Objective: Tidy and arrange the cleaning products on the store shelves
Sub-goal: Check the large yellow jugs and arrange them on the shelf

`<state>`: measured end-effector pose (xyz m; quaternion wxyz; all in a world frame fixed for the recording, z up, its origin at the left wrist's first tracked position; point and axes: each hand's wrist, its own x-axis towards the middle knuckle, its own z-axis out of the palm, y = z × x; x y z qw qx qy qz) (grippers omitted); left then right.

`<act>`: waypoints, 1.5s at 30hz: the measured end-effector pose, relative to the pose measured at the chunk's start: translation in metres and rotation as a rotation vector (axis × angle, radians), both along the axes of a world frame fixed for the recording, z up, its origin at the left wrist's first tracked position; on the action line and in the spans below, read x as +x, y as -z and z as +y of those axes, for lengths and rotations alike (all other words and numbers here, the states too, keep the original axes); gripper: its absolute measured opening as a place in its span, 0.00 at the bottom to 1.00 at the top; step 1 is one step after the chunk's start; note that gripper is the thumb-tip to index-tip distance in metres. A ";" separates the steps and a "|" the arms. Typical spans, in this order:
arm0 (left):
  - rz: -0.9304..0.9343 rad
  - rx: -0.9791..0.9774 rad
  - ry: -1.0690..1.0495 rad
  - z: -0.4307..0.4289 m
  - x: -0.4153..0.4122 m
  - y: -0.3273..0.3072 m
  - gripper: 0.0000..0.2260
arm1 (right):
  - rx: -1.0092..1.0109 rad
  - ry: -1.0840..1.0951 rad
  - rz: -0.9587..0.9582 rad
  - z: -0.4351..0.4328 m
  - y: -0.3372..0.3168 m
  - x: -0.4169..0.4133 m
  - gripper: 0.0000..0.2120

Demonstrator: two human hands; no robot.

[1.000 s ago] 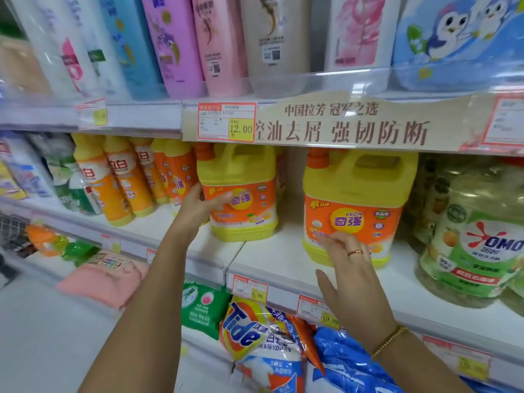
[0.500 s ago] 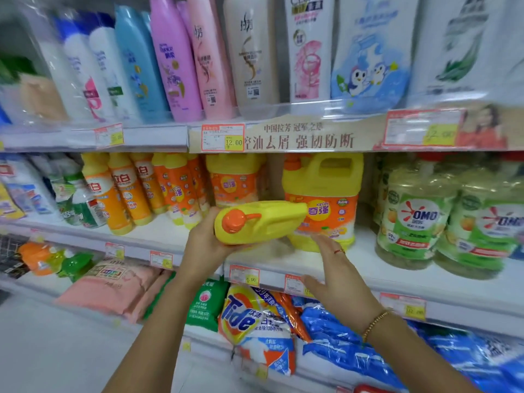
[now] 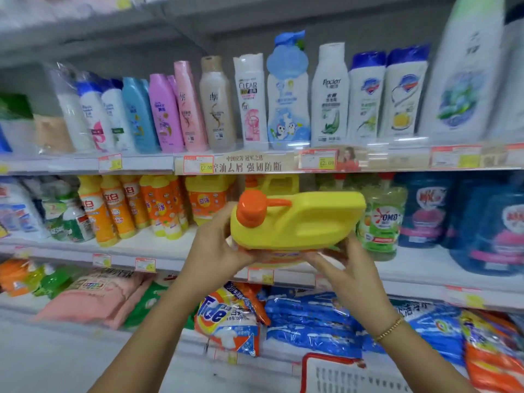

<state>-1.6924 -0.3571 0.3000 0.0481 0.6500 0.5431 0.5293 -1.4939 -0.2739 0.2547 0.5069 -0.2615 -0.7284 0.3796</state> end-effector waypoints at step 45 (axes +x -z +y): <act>-1.005 0.019 0.590 0.030 0.141 -0.044 0.32 | 1.100 0.590 -0.257 -0.006 -0.040 0.107 0.23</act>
